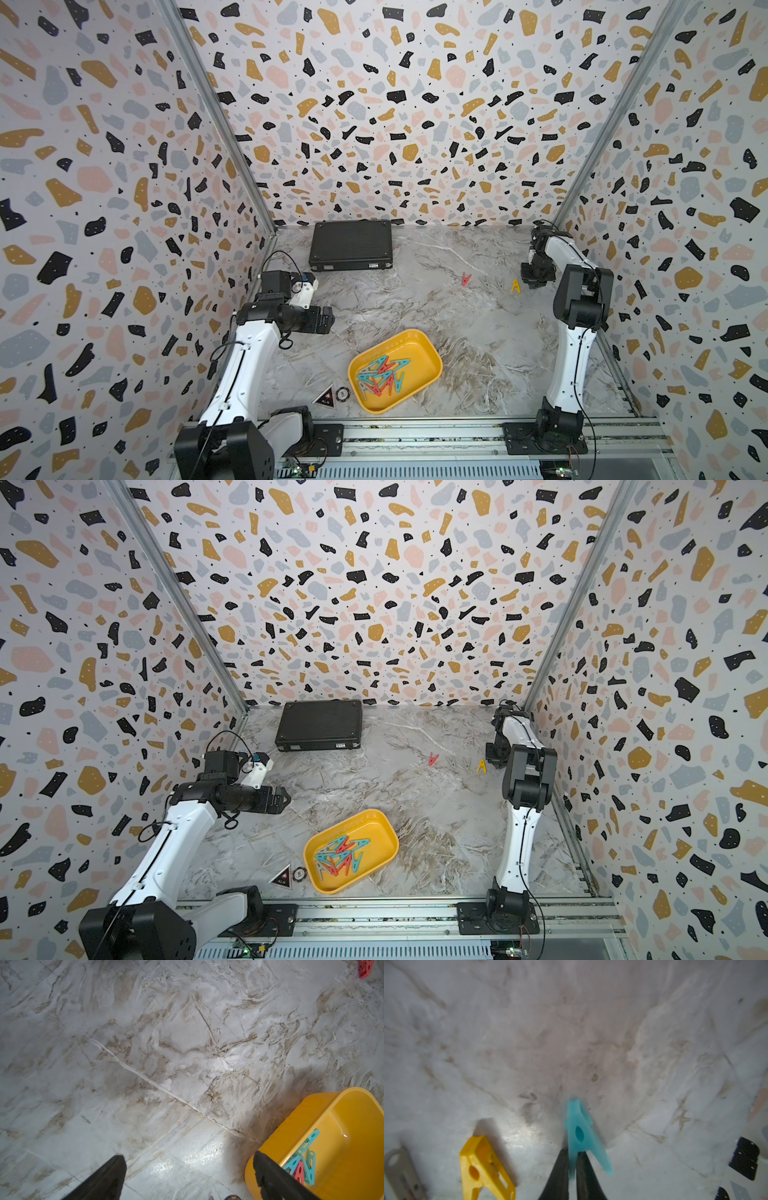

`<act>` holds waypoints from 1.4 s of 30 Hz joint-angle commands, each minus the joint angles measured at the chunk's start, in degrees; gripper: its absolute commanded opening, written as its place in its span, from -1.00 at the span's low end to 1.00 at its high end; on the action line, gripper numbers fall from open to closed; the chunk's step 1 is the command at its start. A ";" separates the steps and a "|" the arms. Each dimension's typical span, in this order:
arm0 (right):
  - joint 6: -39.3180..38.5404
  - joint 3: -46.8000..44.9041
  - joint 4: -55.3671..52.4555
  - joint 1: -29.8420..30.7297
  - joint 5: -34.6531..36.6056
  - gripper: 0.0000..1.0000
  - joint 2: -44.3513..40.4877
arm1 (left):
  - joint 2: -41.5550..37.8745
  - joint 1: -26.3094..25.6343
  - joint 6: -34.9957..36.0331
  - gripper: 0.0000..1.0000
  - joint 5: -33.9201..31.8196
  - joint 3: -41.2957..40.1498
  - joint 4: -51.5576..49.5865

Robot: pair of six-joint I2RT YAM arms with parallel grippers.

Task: Take the clothespins out of the storage box
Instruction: Place the clothespin at the center of the board, then pick up the clothespin from the storage box.

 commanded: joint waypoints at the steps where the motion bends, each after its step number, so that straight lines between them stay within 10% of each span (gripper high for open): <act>1: 0.58 -0.41 -2.78 0.45 -1.34 -0.55 -3.39 | -0.08 0.24 0.83 0.99 0.69 0.26 0.33; 14: 1.08 -1.83 -5.32 2.29 1.03 -0.43 -14.42 | -0.40 0.24 0.78 0.99 0.74 0.13 0.38; 21: 4.26 -12.44 -2.51 7.56 -8.77 -0.40 -29.04 | -0.33 0.24 0.71 1.00 0.46 0.07 0.57; 30: 5.68 -32.43 5.88 28.16 -22.52 -0.26 -49.94 | 0.00 0.22 0.74 1.00 0.30 -0.04 0.63; 42: -9.79 -38.07 9.43 58.96 -29.13 -0.24 -50.66 | 0.22 0.24 0.70 0.99 -0.32 -0.04 0.68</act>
